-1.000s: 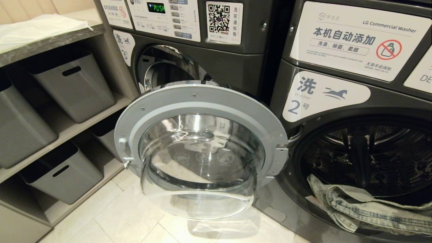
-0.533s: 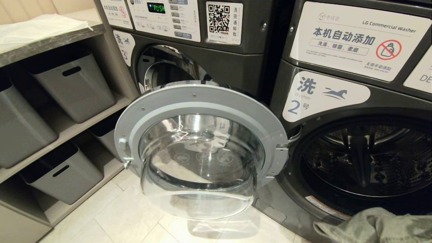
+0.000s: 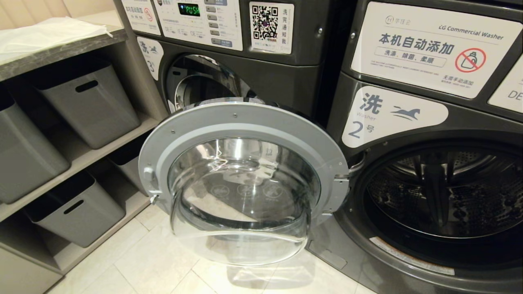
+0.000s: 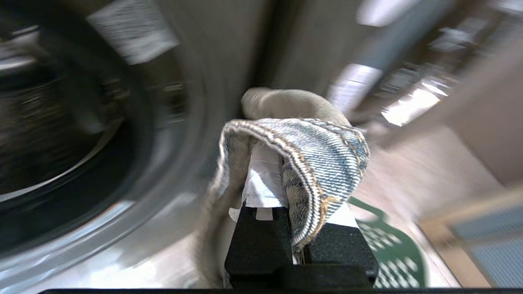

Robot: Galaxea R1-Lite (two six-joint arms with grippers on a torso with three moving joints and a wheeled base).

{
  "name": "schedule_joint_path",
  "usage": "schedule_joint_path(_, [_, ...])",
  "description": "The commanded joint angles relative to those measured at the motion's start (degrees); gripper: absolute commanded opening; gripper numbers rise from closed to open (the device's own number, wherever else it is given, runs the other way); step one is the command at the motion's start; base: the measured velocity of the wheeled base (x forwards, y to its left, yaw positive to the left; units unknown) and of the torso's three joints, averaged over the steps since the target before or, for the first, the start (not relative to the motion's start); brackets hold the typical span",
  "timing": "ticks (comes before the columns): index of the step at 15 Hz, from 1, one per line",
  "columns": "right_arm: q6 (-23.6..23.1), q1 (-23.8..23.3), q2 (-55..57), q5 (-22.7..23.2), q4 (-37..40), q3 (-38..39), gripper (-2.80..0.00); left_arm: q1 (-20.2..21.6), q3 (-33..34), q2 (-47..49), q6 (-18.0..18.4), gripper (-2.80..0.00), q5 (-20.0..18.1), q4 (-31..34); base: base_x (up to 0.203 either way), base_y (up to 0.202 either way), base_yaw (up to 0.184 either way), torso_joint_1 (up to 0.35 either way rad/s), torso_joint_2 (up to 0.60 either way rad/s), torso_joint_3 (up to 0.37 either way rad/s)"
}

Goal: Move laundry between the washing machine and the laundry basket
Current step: Pick a cloth and place it into the basket

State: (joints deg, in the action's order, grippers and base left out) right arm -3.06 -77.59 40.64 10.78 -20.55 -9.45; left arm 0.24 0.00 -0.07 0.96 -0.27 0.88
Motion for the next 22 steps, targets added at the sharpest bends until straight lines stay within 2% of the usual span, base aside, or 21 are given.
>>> schedule_joint_path(1, [-0.12, -4.70, 1.20, 0.24, -0.05, -0.15, -2.80, 0.02, 0.09, -0.10, 0.00, -2.80, 0.00, 0.00, 0.000, 0.000, 0.000, 0.000, 0.00, 0.000])
schedule_joint_path(5, [-0.62, -11.70, 10.39, 0.76, -0.06, -3.44, -2.80, 0.02, 0.09, -0.10, 0.00, -2.80, 0.00, 0.00, 0.000, 0.000, 0.000, 0.000, 0.00, 0.000])
schedule_joint_path(9, [-0.44, -14.46, 20.65, 0.47, -0.58, -7.88, -2.80, 0.02, 0.09, -0.10, 0.00, -2.80, 0.00, 0.00, 0.000, 0.000, 0.000, 0.000, 0.00, 0.000])
schedule_joint_path(14, [-1.37, -15.46, 37.63, 0.08, -11.28, -9.67, -2.80, 0.02, 0.09, -0.10, 0.00, -2.80, 0.00, 0.00, 0.000, 0.000, 0.000, 0.000, 0.00, 0.000])
schedule_joint_path(17, [-3.98, -18.70, 45.44, 0.21, -17.41, -10.23, -2.80, 0.02, 0.09, -0.10, 0.00, -2.80, 0.00, 0.00, 0.000, 0.000, 0.000, 0.000, 0.00, 0.000])
schedule_joint_path(19, [-5.93, -20.79, 48.17, 0.37, -18.73, -11.51, -2.80, 0.02, 0.09, -0.10, 0.00, -2.80, 0.00, 0.00, 0.000, 0.000, 0.000, 0.000, 0.00, 0.000])
schedule_joint_path(22, [-6.40, -21.54, 51.01, 0.30, -19.13, -13.83, -2.80, 0.02, 0.09, -0.10, 0.00, -2.80, 0.00, 0.00, 0.000, 0.000, 0.000, 0.000, 0.00, 0.000])
